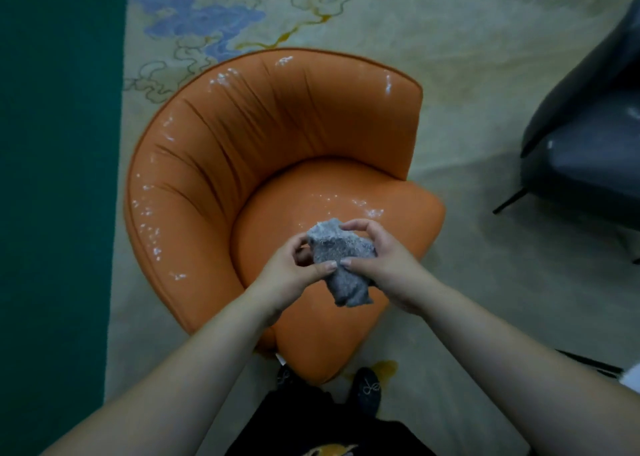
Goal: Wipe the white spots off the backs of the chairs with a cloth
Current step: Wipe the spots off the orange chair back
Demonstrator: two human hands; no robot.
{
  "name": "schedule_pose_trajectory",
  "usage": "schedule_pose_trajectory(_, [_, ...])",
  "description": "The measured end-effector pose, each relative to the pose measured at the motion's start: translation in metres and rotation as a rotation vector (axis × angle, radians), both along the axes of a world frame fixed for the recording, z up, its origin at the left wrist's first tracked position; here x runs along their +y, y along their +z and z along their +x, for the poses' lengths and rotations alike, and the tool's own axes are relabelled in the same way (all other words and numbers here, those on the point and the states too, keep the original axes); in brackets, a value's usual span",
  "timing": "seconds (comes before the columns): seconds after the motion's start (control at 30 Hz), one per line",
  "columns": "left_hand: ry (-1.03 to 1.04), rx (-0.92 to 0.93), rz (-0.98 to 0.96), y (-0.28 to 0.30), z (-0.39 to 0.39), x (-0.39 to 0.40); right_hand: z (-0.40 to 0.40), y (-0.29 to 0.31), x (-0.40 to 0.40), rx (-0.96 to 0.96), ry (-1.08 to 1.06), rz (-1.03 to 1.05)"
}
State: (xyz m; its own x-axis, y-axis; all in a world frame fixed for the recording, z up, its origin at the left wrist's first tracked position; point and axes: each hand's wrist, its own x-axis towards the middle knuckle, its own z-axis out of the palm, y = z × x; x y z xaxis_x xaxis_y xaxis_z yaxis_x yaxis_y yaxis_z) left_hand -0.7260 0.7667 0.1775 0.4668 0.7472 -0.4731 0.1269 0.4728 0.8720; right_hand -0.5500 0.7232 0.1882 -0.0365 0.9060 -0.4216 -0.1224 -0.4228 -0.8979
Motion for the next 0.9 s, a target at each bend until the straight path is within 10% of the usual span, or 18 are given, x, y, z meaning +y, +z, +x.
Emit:
schedule_pose_trajectory(0.3, [0.122,0.093,-0.013,-0.002,-0.031,0.017,-0.02,-0.009,0.039,-0.353,-0.06,0.102])
schedule_pose_trajectory(0.53, [0.131,-0.014,-0.141,0.007,-0.051,0.037,-0.029,-0.021,0.062,-0.085,0.29,-0.068])
schedule_pose_trajectory(0.77, [0.107,0.125,-0.091,-0.002,-0.041,0.063,-0.032,-0.037,0.098,-0.167,0.161,-0.172])
schedule_pose_trajectory(0.9, [0.3,0.493,0.222,-0.021,-0.011,0.073,-0.022,-0.048,0.13,-0.046,0.12,-0.356])
